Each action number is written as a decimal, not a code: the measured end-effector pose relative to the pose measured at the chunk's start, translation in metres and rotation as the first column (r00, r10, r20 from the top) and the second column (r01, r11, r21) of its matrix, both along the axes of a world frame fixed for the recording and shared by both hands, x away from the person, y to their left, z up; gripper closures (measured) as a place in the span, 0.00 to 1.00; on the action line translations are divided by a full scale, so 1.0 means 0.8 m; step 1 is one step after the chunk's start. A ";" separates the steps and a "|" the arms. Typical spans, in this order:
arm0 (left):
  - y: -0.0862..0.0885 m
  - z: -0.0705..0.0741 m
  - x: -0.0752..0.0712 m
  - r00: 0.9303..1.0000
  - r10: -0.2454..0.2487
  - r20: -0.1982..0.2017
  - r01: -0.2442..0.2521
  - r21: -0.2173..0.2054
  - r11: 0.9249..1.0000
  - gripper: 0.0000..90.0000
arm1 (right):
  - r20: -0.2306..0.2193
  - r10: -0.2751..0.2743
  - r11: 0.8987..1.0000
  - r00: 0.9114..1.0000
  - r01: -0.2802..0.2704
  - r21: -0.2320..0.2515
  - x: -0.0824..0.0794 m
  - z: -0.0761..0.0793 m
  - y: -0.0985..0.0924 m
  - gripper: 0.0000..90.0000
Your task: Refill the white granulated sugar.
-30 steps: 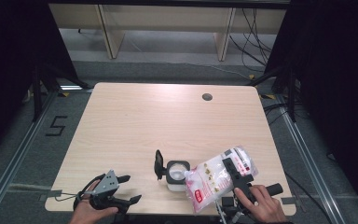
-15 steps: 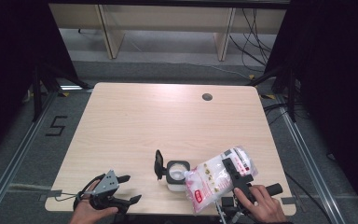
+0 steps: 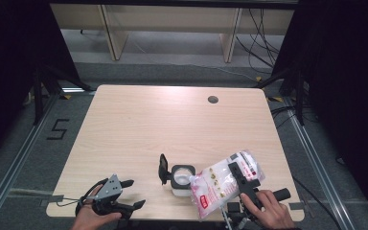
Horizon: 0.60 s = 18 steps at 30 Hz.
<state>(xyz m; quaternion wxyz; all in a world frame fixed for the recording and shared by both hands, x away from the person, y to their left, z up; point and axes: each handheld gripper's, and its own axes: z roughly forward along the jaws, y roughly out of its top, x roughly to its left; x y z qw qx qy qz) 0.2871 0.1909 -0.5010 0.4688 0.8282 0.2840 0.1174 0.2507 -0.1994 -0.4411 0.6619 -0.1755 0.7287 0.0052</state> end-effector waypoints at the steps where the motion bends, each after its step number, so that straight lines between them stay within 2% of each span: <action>1: 0.000 0.000 0.000 1.000 0.003 -0.004 -0.003 0.001 1.000 0.22 | 0.002 0.000 1.000 1.000 0.000 0.026 0.000 -0.003 0.000 0.54; 2: 0.000 0.001 0.000 1.000 0.005 -0.004 -0.005 0.001 1.000 0.22 | 0.003 -0.004 1.000 1.000 0.004 0.028 0.000 -0.003 0.000 0.54; 3: 0.001 0.001 0.002 1.000 -0.008 0.013 0.008 0.016 1.000 0.22 | -0.006 -0.017 0.999 1.000 0.017 0.043 -0.001 -0.005 -0.001 0.54; 4: 0.001 0.000 0.000 1.000 0.008 -0.002 -0.008 0.008 1.000 0.22 | -0.003 -0.011 0.999 1.000 0.011 0.034 -0.001 -0.004 -0.001 0.54; 5: 0.001 0.000 0.000 1.000 0.002 0.003 -0.002 0.010 1.000 0.22 | 0.002 -0.006 1.000 1.000 0.006 0.019 -0.001 -0.003 -0.001 0.54; 6: 0.000 0.000 0.000 1.000 0.001 0.002 -0.001 0.005 1.000 0.22 | -0.004 -0.019 0.999 1.000 0.019 0.035 -0.002 -0.004 -0.001 0.54; 7: 0.000 0.001 0.000 1.000 0.004 -0.003 -0.004 0.004 1.000 0.22 | 0.004 -0.008 1.000 1.000 0.008 0.016 -0.001 -0.002 0.000 0.54; 8: 0.000 0.001 0.001 1.000 0.001 -0.001 -0.001 0.002 1.000 0.22 | 0.004 -0.008 1.000 1.000 0.008 0.014 -0.001 -0.002 0.000 0.54; 9: 0.001 0.001 0.002 1.000 -0.008 0.012 0.008 0.017 1.000 0.22 | 0.003 -0.009 1.000 1.000 0.009 0.013 -0.001 -0.002 0.000 0.54; 10: -0.001 0.000 0.000 1.000 0.009 -0.003 -0.009 -0.008 1.000 0.22 | -0.006 -0.023 0.999 1.000 0.023 0.047 -0.002 -0.004 -0.001 0.54; 12: 0.001 0.000 0.001 1.000 0.002 0.004 -0.002 0.010 1.000 0.22 | 0.003 -0.012 1.000 1.000 0.012 0.013 -0.002 0.000 0.000 0.54; 13: 0.000 0.001 0.000 1.000 0.006 -0.005 -0.006 -0.001 1.000 0.22 | 0.008 -0.006 1.000 1.000 0.006 0.013 -0.002 0.000 0.000 0.54; 15: 0.001 0.001 0.002 1.000 -0.008 0.011 0.007 0.016 1.000 0.22 | 0.006 -0.007 1.000 1.000 0.007 0.009 -0.002 0.000 0.000 0.54; 16: 0.000 0.000 0.000 1.000 0.006 -0.001 -0.006 -0.002 1.000 0.22 | 0.010 0.003 1.000 1.000 -0.003 -0.003 -0.001 0.001 0.001 0.54; 18: 0.000 0.000 0.001 1.000 0.001 0.003 -0.001 0.007 1.000 0.22 | 0.005 -0.008 1.000 1.000 0.008 0.020 -0.002 -0.001 0.000 0.54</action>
